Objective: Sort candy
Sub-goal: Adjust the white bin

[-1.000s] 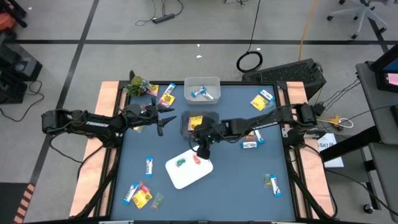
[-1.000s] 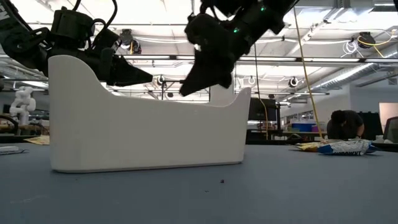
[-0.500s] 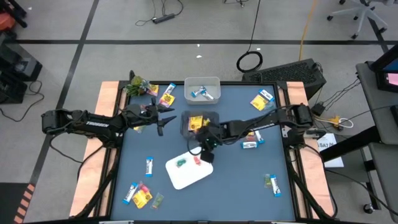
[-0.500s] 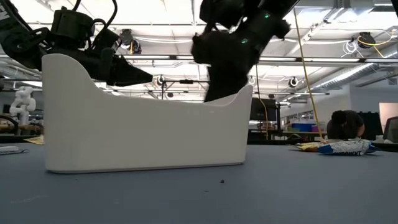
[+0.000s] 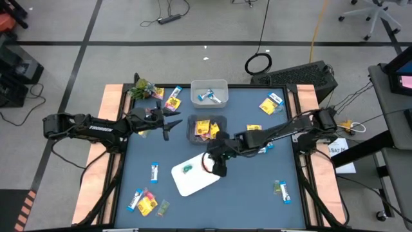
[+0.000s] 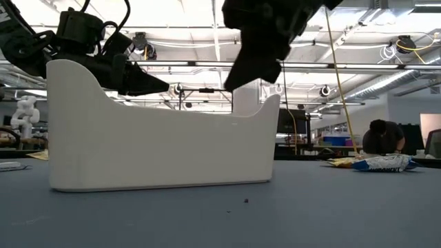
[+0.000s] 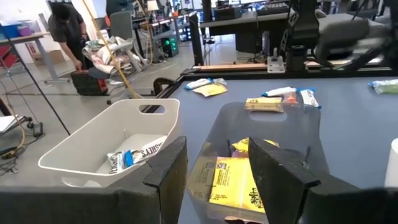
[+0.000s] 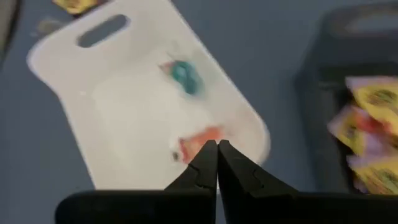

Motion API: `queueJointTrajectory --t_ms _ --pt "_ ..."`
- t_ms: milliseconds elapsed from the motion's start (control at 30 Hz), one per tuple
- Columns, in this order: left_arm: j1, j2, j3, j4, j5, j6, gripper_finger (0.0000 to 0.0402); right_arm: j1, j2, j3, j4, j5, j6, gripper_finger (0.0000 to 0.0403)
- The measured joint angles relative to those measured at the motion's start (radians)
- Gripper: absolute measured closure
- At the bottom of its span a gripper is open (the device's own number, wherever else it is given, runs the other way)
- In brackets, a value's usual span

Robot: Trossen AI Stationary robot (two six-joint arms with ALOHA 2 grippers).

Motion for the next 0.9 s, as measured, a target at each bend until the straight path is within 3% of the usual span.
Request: queueJointTrajectory --t_ms 433,900 --pt "0.0 0.0 0.0 0.001 -0.004 0.001 0.0224 -0.057 0.044 0.0 -0.069 -0.011 0.003 0.0402" --pt "0.001 0.0 0.0 -0.007 -0.008 0.001 0.0224 0.025 0.016 0.001 -0.243 -0.012 0.173 0.0402"
